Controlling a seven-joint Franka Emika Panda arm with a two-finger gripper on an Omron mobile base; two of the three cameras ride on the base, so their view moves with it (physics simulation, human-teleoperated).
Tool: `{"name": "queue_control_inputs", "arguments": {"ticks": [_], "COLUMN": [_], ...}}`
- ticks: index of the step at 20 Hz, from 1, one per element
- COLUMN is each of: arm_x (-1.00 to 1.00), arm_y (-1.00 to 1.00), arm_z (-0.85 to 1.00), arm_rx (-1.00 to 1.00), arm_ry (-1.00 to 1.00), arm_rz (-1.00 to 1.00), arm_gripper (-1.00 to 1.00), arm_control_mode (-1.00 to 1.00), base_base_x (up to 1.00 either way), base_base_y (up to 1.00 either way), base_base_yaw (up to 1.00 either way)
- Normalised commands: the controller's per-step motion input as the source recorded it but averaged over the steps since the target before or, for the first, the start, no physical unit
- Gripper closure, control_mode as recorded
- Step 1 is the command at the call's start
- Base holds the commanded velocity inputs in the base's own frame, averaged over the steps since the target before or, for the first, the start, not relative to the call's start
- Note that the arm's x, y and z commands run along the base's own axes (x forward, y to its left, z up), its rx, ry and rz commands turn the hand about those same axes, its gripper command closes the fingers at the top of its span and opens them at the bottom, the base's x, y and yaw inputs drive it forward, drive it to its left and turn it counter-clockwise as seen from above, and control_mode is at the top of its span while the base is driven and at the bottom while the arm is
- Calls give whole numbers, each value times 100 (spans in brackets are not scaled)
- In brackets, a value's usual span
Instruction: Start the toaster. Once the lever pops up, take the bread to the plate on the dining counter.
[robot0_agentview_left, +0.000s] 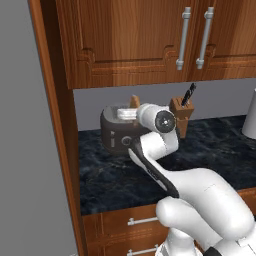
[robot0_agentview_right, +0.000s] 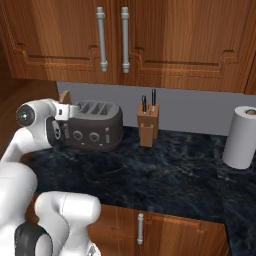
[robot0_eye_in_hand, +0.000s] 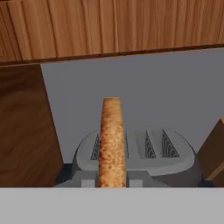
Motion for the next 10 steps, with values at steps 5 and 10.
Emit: {"name": "queue_control_inputs", "arguments": {"ticks": [5, 10], "arm_x": [-53, -61], "arm_y": [-50, -43], "arm_z": [8, 2], "arm_rx": [-7, -7], "arm_ry": [12, 12], "arm_rz": [0, 0], "arm_gripper": [100, 100], "arm_control_mode": [-100, -100], "base_base_x": [0, 0], "base_base_y": [0, 0], "base_base_yaw": [0, 0]}}
